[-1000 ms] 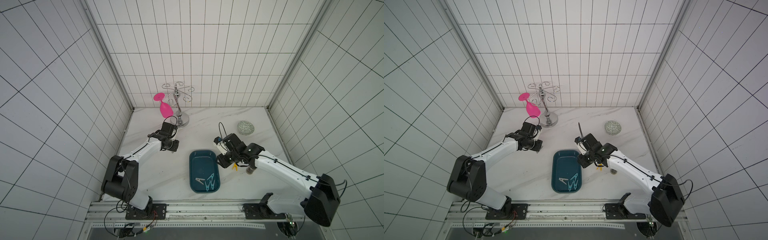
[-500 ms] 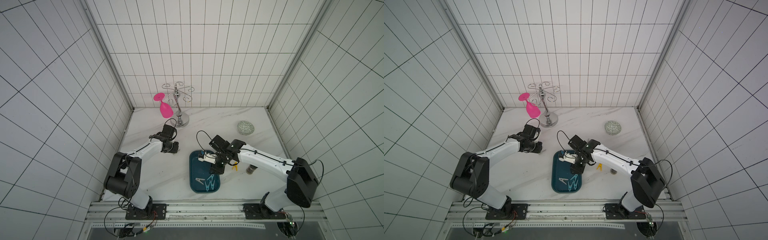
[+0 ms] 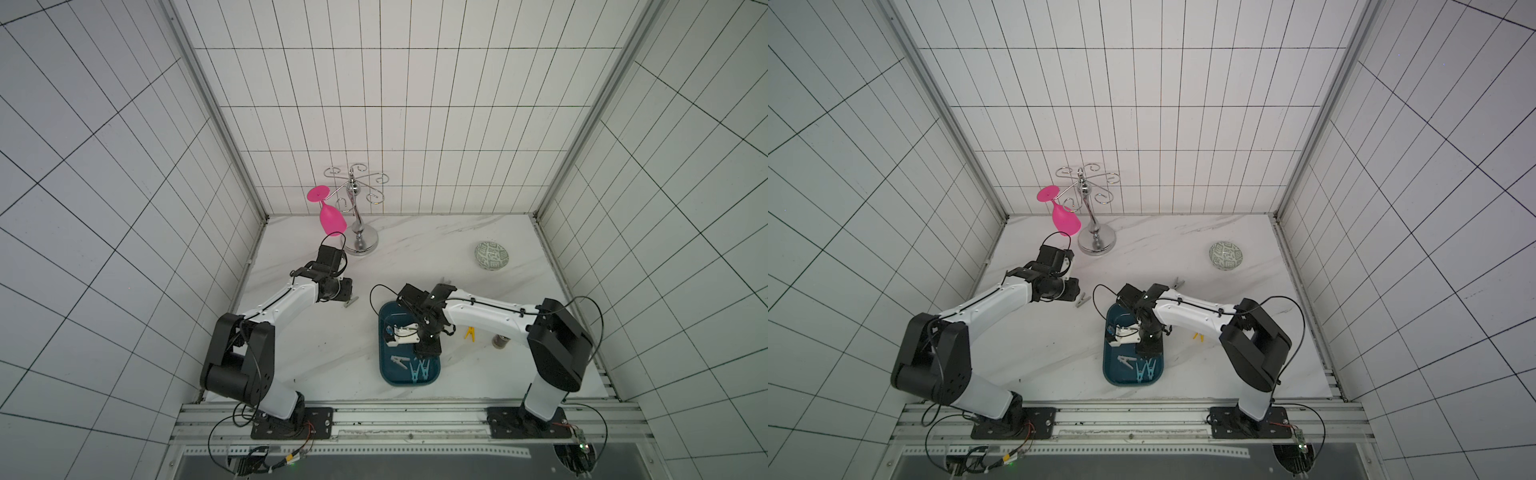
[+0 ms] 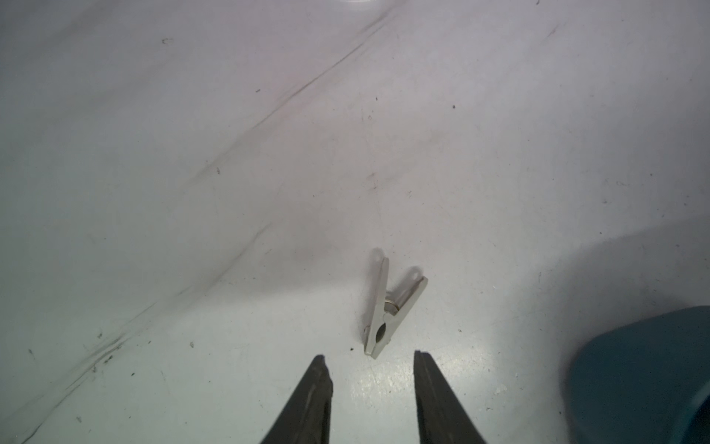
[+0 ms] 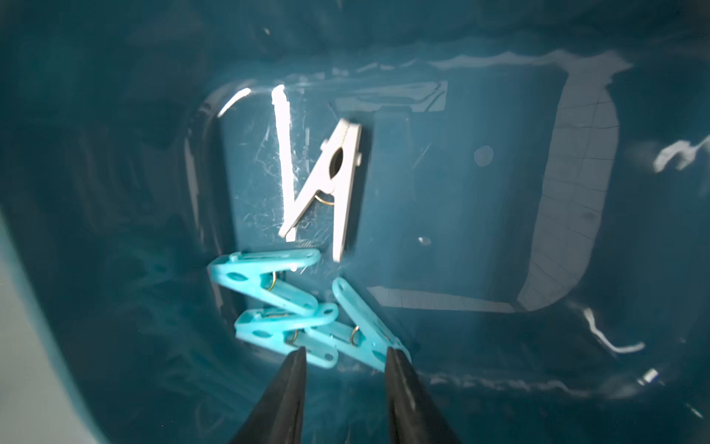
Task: Take the clothespins out of the storage box
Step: Pick up the clothespin from the storage box, then place the clothespin at the center of the board.
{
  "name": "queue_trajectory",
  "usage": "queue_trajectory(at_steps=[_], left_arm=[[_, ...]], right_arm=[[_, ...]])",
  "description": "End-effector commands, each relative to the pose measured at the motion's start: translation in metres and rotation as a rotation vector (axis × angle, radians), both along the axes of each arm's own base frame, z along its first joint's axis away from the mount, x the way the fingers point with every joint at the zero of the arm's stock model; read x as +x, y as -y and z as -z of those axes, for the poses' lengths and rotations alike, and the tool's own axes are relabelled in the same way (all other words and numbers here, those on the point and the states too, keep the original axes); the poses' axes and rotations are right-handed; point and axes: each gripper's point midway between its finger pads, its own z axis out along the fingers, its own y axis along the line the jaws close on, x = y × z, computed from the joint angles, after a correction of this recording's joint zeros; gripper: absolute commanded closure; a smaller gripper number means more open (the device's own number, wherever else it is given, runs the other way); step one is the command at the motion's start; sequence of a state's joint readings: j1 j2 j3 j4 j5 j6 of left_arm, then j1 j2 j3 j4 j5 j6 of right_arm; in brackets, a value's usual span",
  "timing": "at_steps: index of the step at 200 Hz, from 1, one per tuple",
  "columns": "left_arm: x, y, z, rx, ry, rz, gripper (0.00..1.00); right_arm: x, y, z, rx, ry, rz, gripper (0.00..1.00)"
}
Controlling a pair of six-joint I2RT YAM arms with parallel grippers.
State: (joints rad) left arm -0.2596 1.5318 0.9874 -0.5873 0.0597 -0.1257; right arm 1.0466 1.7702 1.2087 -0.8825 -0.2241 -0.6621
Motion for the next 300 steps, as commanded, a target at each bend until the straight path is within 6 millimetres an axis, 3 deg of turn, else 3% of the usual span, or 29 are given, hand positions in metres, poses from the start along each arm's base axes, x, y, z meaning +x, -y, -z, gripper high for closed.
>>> queue_trajectory(at_steps=[1,74,158,189,240,300], left_arm=[[0.009,-0.003,-0.019,-0.023,0.049,-0.028,0.63],[0.010,-0.012,-0.021,-0.028,0.054,-0.064,0.62],[0.010,-0.013,-0.017,-0.036,0.044,-0.076,0.62],[0.010,-0.013,-0.016,-0.037,0.042,-0.079,0.62],[0.009,-0.013,-0.016,-0.042,0.044,-0.084,0.62],[0.007,-0.014,-0.018,-0.037,0.064,-0.076,0.62]], right_arm=[[0.003,-0.003,0.009,-0.033,0.038,-0.031,0.62],[0.005,-0.004,0.028,-0.054,0.035,-0.017,0.66],[0.004,-0.004,0.031,-0.058,0.029,-0.012,0.85],[0.010,-0.009,0.010,-0.010,0.063,-0.016,0.91],[0.027,-0.021,-0.042,0.130,0.120,0.062,0.97],[0.072,-0.006,-0.081,0.261,0.099,0.494,0.99]])
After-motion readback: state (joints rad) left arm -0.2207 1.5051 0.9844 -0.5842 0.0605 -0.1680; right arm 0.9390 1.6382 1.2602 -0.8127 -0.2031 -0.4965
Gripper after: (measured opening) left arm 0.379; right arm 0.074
